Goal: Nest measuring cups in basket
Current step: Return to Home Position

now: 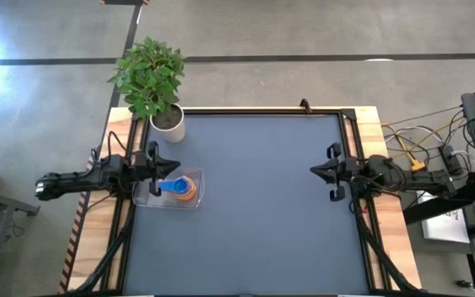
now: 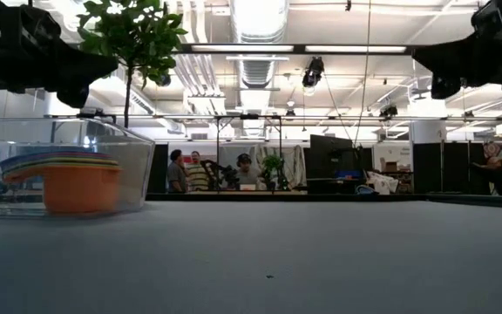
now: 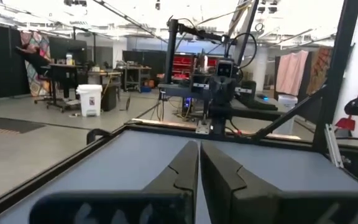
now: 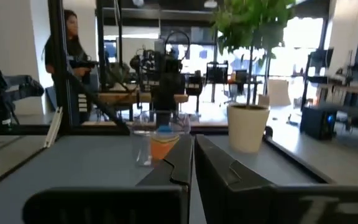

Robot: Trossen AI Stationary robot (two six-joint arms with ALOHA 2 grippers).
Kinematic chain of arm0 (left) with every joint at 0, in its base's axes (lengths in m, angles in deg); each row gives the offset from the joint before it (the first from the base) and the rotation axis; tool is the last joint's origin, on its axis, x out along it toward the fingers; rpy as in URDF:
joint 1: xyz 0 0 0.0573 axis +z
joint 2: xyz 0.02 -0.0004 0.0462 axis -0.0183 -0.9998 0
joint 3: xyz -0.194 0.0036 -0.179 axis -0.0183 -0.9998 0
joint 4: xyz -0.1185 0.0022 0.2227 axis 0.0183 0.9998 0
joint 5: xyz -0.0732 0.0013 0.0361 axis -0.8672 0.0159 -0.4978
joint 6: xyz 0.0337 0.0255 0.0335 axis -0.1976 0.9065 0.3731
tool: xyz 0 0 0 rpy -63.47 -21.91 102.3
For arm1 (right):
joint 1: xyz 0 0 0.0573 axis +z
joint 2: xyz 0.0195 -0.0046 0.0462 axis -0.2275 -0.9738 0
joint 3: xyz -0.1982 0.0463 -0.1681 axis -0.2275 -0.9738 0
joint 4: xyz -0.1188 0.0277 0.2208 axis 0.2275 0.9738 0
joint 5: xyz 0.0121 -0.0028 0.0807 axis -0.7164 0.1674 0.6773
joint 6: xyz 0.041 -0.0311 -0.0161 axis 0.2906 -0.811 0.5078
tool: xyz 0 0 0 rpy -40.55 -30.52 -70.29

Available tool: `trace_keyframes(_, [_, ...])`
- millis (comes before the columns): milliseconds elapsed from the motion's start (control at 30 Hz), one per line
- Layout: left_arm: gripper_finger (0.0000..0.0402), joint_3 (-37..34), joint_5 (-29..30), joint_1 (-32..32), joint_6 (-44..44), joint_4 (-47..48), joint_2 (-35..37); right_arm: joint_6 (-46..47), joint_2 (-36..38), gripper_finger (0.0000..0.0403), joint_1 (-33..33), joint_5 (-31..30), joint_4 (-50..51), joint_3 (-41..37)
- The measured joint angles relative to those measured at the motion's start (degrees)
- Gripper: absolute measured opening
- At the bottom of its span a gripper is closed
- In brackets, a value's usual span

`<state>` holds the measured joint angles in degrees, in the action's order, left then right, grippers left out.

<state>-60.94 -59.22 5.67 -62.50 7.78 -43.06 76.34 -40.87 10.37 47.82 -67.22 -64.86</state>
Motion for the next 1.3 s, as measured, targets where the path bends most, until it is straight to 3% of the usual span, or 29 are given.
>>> trace_keyframes(433, [0.0, 0.09, 0.02, 0.0, 1.95, 1.11, 0.09, 1.34, 0.0, 0.0009, -0.01, -0.22, 8.47, -0.05])
trace_keyframes(1300, [0.0, 0.09, 0.09, 0.0, 0.0, 1.03, 0.09, -0.65, -2.56, 0.0009, 0.01, -0.72, 8.68, -0.05])
